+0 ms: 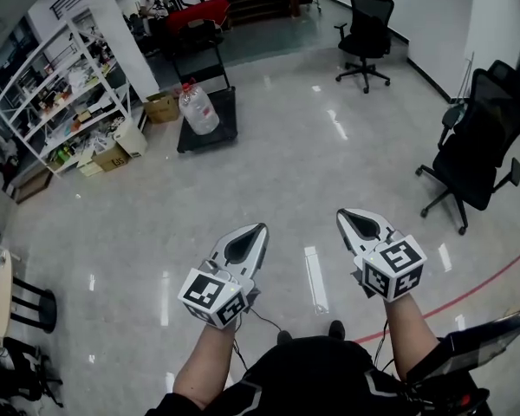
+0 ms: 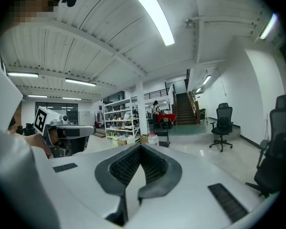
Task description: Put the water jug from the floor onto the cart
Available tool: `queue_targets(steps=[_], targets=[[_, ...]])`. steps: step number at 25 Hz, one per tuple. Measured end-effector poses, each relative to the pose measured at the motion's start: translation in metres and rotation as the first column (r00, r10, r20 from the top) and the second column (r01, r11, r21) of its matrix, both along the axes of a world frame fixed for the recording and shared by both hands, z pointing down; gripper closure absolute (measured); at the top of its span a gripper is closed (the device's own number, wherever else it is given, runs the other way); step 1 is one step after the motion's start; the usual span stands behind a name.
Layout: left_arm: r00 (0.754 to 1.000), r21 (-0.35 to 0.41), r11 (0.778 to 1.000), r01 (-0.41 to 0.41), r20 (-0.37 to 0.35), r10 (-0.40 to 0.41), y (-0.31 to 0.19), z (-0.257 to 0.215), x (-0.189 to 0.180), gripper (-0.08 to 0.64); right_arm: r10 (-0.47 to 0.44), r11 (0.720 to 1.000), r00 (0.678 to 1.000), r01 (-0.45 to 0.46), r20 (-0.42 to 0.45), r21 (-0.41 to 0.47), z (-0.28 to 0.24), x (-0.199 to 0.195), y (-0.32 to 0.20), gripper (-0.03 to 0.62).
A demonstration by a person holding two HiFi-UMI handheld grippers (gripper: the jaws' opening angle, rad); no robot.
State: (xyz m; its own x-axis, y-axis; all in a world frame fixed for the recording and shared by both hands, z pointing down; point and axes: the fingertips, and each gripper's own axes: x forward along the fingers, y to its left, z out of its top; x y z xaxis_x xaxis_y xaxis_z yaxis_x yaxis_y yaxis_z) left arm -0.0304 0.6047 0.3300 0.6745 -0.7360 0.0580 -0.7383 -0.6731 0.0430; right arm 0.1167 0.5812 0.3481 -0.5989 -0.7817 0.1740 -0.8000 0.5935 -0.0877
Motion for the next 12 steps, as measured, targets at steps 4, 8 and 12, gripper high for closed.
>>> queue_targets(steps=[4, 8, 12], targets=[[1.000, -0.005, 1.000, -0.004, -0.005, 0.004, -0.006, 0.000, 0.000, 0.569, -0.002, 1.000, 1.000, 0.002, -0.019, -0.004, 0.000, -0.001, -0.005, 0.591], [1.000, -0.012, 1.000, -0.009, -0.006, 0.009, -0.010, 0.007, 0.015, 0.569, 0.004, 1.000, 0.999, -0.004, -0.033, -0.011, 0.005, 0.016, -0.007, 0.591], [1.000, -0.009, 1.000, -0.023, -0.006, 0.023, -0.015, 0.007, 0.029, 0.569, 0.010, 1.000, 0.999, -0.010, -0.039, -0.006, 0.004, 0.027, -0.009, 0.591]])
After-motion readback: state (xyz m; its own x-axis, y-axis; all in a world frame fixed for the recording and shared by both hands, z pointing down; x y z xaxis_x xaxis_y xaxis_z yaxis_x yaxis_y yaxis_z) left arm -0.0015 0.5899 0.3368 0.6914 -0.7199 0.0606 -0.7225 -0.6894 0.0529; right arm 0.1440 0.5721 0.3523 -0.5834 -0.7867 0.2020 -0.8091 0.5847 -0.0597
